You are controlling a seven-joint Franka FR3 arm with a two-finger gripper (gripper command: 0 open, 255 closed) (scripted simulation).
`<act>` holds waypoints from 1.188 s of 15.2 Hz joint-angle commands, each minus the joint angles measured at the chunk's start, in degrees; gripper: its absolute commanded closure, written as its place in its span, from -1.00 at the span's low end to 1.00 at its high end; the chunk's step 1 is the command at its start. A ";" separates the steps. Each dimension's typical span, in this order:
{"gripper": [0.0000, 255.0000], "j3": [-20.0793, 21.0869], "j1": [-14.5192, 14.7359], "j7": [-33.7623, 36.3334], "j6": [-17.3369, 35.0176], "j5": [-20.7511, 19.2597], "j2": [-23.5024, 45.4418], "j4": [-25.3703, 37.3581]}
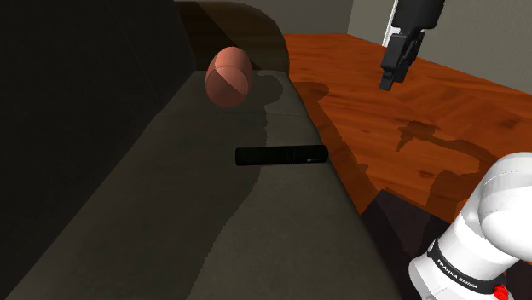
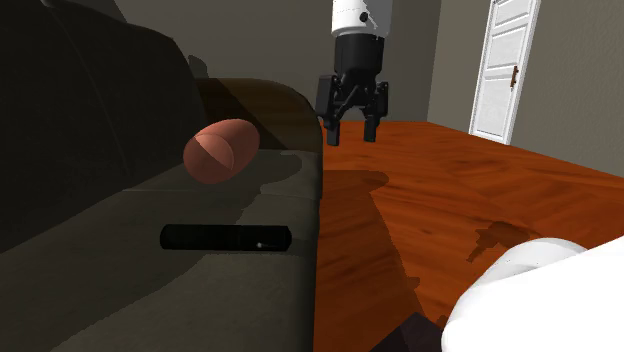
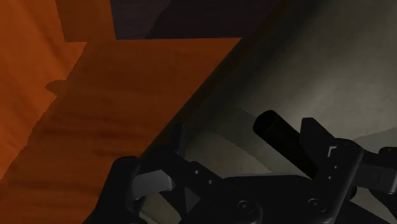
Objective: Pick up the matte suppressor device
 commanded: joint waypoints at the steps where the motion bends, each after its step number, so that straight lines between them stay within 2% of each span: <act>1: -1.00 0.00 0.00 0.00 0.00 0.00 0.00 0.00; 9: -1.00 2.16 5.55 -6.91 12.77 1.29 10.99 -1.64; 18: -1.00 5.51 11.12 -14.29 24.97 2.34 25.16 0.56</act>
